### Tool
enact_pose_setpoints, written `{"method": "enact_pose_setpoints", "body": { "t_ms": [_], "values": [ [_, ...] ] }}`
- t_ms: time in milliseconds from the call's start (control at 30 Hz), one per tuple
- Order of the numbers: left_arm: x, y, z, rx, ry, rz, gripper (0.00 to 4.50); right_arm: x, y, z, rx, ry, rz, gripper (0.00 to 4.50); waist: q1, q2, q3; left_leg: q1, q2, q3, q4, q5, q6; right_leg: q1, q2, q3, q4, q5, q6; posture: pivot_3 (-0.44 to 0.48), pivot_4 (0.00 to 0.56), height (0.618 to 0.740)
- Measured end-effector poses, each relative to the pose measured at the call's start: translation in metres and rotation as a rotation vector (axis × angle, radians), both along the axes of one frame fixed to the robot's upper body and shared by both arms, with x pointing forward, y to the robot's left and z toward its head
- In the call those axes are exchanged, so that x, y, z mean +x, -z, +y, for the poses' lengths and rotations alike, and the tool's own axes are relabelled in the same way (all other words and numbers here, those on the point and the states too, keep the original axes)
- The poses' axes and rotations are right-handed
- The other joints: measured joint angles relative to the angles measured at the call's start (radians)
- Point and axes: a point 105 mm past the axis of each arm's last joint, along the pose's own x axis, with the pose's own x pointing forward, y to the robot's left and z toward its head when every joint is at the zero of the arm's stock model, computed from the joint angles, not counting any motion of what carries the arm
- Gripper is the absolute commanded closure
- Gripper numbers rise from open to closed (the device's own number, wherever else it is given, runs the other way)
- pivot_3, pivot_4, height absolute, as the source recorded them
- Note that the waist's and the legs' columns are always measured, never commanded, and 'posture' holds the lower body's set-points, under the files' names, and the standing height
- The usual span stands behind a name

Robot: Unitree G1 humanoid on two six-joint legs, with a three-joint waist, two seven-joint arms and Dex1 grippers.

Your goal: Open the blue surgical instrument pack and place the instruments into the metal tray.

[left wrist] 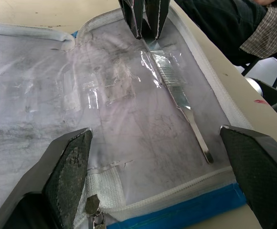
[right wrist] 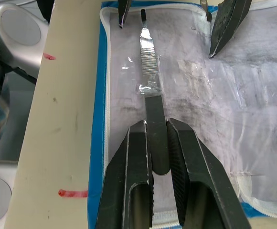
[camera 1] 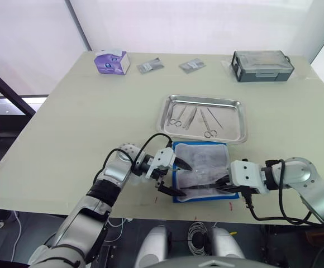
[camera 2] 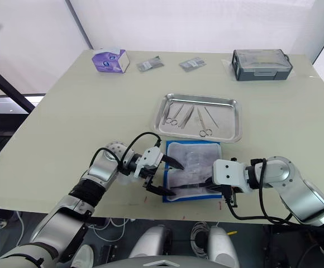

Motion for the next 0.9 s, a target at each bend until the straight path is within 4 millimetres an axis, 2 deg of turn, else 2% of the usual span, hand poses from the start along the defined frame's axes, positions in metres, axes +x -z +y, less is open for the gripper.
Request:
{"method": "enact_pose_setpoints", "body": {
  "t_ms": [633,900],
  "values": [
    [0.0,0.0,-0.001,0.022,0.012,-0.009,0.0,0.0,-0.004,-0.005,-0.026,-0.002,-0.023,4.44,0.001,0.001,0.0,0.0,0.0,0.0,0.0,0.0,0.0,0.0,0.0,0.0,0.0,0.0,0.0,0.0,0.15,0.74],
    [0.0,0.0,-0.001,0.022,0.011,-0.009,0.0,0.0,-0.011,-0.016,-0.053,0.001,-0.057,4.44,0.002,0.001,-0.001,0.0,0.0,0.0,0.0,0.0,0.0,0.0,0.0,0.0,0.0,0.0,0.0,0.0,0.15,0.74]
  ]
}}
